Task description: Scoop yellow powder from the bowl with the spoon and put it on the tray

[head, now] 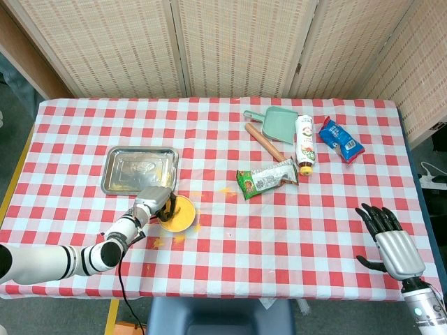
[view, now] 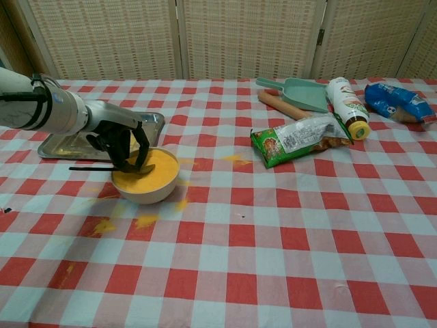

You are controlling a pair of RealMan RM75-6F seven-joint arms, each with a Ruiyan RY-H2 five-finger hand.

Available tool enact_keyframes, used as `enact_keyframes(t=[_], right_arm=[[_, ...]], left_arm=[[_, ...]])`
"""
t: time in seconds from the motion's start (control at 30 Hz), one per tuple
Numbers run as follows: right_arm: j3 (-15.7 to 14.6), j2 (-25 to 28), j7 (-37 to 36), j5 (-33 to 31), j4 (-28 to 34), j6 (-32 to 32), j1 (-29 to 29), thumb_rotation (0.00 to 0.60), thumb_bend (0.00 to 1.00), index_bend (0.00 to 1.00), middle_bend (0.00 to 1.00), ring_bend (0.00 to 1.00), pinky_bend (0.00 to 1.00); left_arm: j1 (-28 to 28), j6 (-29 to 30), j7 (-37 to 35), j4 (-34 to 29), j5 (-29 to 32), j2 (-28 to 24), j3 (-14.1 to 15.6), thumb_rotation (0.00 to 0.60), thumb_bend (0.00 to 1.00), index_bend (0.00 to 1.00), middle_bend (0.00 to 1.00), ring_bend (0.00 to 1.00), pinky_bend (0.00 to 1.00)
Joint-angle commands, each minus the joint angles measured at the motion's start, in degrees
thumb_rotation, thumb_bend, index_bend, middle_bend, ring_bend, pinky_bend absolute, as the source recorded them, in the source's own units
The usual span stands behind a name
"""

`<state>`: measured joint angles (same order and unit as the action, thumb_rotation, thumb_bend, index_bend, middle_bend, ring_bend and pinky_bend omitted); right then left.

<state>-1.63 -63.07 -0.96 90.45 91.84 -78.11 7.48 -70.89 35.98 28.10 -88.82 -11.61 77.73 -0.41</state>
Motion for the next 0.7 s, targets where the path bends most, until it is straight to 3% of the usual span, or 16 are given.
enact_keyframes(t=[0.03, 0.33, 0.7], right_arm=[[0.0, 0.0, 0.1, 0.0, 0.0, 0.0, 0.0, 0.600, 0.09, 0.00, 0.00, 0.00, 0.00], [-0.1, 0.0, 0.3, 0.1, 0.1, -0.1, -0.1, 0.600, 0.09, 0.00, 0.00, 0.00, 0.00], [0.0, -0.1, 0.4, -0.1, 0.1, 0.0, 0.0, 0.600, 0.09, 0.00, 0.00, 0.00, 0.00]], left_arm=[[0.4, -0.4, -1.4, 0.0, -1.0, -0.4, -0.2, 0.600, 0.91, 0.66, 1.00, 1.00, 1.00], [1.8, -1.1, -5.3, 1.0, -4.4, -0.6, -0.3, 0.600, 0.85, 0.63, 1.00, 1.00, 1.00], [-0.2, -3.9, -6.6, 5.4, -1.8, 0.7, 2.2, 0.600, 0.85, 0.63, 1.00, 1.00, 1.00]])
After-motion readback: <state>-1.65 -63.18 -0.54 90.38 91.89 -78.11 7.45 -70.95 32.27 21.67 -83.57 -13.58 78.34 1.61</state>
